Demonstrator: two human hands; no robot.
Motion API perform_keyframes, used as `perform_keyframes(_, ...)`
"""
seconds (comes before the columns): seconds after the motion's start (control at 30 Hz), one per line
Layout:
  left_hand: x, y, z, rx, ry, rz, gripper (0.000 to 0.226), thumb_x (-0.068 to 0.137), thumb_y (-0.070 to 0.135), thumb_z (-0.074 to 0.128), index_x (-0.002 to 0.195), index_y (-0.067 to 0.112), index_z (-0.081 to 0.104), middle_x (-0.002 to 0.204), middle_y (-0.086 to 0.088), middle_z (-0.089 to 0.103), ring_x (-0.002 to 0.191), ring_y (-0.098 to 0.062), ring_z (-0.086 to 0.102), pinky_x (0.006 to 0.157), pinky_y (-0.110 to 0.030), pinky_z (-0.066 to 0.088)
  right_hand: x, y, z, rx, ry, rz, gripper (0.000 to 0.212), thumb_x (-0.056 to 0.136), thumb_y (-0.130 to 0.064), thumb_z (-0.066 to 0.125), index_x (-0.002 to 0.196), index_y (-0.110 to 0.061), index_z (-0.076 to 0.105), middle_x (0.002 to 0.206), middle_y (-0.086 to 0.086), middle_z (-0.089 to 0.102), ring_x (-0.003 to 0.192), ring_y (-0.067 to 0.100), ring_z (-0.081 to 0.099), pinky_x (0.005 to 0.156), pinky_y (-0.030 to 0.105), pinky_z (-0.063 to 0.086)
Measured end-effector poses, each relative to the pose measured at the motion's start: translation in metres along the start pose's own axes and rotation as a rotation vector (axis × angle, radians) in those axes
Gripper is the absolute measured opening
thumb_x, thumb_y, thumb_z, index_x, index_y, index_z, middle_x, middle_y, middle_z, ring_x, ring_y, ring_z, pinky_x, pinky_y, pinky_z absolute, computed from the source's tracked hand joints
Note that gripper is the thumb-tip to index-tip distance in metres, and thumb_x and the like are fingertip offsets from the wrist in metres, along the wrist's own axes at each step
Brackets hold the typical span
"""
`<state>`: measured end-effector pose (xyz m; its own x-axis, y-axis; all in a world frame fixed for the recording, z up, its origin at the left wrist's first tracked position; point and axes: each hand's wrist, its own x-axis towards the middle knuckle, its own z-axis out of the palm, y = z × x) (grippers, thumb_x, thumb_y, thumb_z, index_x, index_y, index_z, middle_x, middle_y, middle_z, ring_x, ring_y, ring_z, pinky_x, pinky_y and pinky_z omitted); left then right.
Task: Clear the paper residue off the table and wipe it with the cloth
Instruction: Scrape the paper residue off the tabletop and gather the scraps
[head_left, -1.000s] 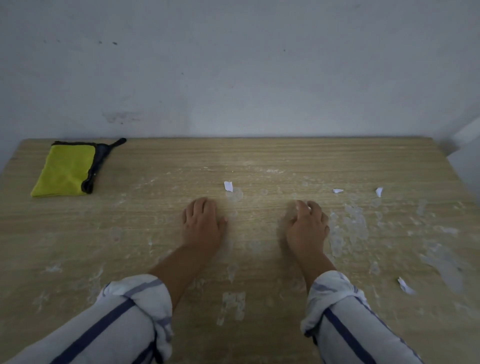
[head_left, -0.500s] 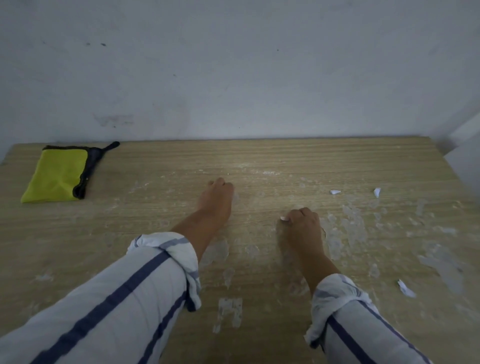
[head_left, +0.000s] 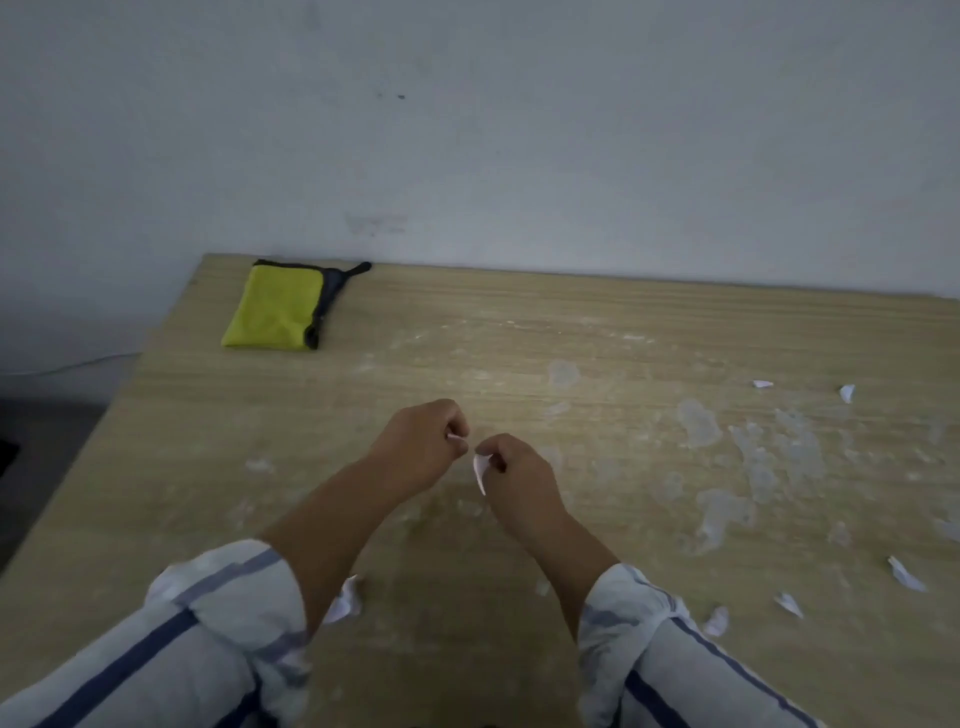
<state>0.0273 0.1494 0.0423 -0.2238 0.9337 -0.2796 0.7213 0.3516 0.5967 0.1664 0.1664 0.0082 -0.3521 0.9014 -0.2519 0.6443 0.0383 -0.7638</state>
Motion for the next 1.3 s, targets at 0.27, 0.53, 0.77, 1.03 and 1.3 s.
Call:
perform_keyframes(0.27, -0.096, -0.093, -0.036, 0.014, -0.037, -0.110, 0.013, 0.080, 0.017, 0.065, 0.073, 0.028, 0.060, 0.079, 0.010, 0.062, 0.078, -0.008, 0.057, 0.064, -0.020, 0.041, -0.069, -0.041, 0.082, -0.120, -0.216, -0.094, 0.022, 0.089, -0.010, 0.051, 0.106, -0.011, 0.066, 0.111, 0.009, 0.064, 0.099, 0.022, 0.061, 0.072, 0.016, 0.036)
perform_keyframes(0.53, -0.135, -0.128, -0.014, -0.015, -0.004, -0.120, 0.011, 0.084, 0.017, 0.059, 0.092, 0.017, 0.066, 0.088, 0.000, 0.061, 0.077, -0.012, 0.054, 0.061, -0.021, 0.035, -0.097, -0.058, 0.116, -0.287, -0.187, -0.085, 0.022, 0.087, -0.013, 0.052, 0.107, -0.006, 0.059, 0.109, 0.014, 0.053, 0.094, 0.029, 0.055, 0.072, 0.028, 0.040)
perform_keyframes(0.77, -0.147, -0.124, -0.002, -0.018, -0.024, 0.000, 0.011, 0.092, 0.015, 0.051, 0.095, 0.015, 0.061, 0.097, -0.007, 0.053, 0.083, -0.014, 0.047, 0.074, -0.019, 0.036, -0.116, -0.059, 0.134, -0.432, -0.195, -0.103, 0.033, 0.088, -0.018, 0.052, 0.120, -0.009, 0.052, 0.118, 0.014, 0.045, 0.103, 0.032, 0.050, 0.081, 0.033, 0.040)
perform_keyframes(1.03, -0.148, -0.137, 0.008, -0.091, -0.014, 0.067, 0.024, 0.096, 0.023, 0.045, 0.085, 0.014, 0.064, 0.084, -0.001, 0.052, 0.078, -0.015, 0.049, 0.065, -0.020, 0.028, -0.112, -0.053, 0.130, -0.274, -0.098, -0.069, 0.022, 0.092, -0.020, 0.046, 0.098, -0.009, 0.064, 0.087, 0.000, 0.048, 0.071, 0.015, 0.048, 0.066, 0.029, 0.040)
perform_keyframes(1.3, -0.148, -0.131, 0.005, 0.045, 0.029, 0.059, 0.048, 0.092, 0.015, 0.042, 0.140, 0.011, 0.039, 0.141, -0.009, 0.043, 0.130, -0.024, 0.038, 0.107, -0.032, 0.030, -0.117, -0.049, 0.106, -0.149, -0.002, -0.092, 0.032, 0.094, -0.015, 0.046, 0.124, -0.009, 0.057, 0.124, 0.010, 0.061, 0.111, 0.024, 0.056, 0.091, 0.024, 0.040)
